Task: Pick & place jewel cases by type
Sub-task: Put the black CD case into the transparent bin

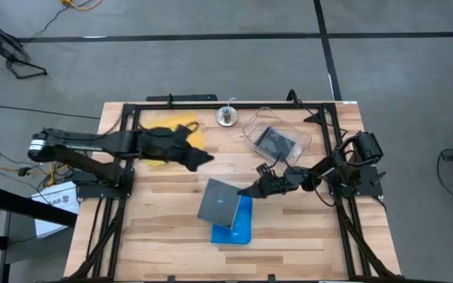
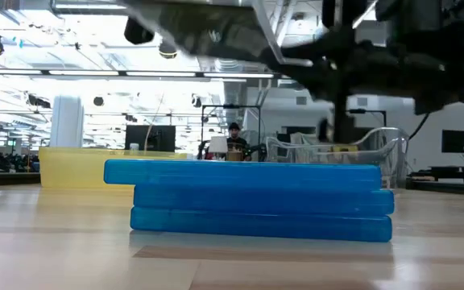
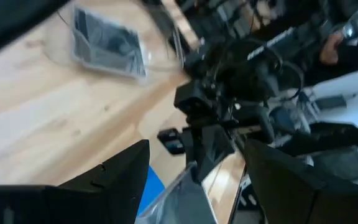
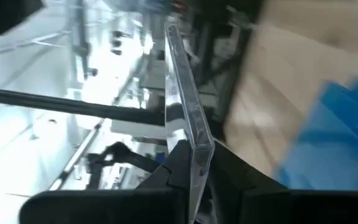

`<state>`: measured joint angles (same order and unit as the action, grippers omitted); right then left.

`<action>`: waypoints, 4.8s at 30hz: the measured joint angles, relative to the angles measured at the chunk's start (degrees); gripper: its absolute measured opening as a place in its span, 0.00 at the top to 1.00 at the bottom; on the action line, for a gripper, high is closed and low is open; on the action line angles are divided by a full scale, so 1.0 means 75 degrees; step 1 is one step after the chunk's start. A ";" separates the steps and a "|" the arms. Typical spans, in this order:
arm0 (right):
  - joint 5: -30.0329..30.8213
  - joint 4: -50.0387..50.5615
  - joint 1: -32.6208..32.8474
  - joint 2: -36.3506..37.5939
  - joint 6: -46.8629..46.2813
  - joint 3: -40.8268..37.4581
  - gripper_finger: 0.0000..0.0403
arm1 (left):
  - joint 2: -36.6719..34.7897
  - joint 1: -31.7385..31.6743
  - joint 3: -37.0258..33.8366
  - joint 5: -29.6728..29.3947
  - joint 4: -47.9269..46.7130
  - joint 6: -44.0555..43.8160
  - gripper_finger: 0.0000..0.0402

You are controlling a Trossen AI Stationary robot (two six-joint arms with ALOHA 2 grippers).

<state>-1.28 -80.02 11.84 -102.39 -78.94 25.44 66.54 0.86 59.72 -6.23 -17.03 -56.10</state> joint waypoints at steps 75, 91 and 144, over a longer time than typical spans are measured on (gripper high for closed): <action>0.2179 1.1854 -0.2334 0.4054 0.6940 0.6080 0.94 | -0.1850 -0.1032 -0.0003 -0.1063 -0.1639 0.0774 0.36; -0.2693 0.9453 -0.2758 0.4054 0.4733 0.6080 0.94 | -0.1856 -0.1023 -0.0003 0.1145 -0.3460 0.1143 0.36; 0.7593 2.0543 -0.0910 0.4374 -0.0227 0.6238 0.94 | -0.1856 -0.1029 -0.0003 -0.0849 -0.3635 0.1202 0.36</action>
<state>55.67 74.05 5.02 -69.58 -80.65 72.23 52.62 -6.85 59.70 -12.60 -44.29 -47.09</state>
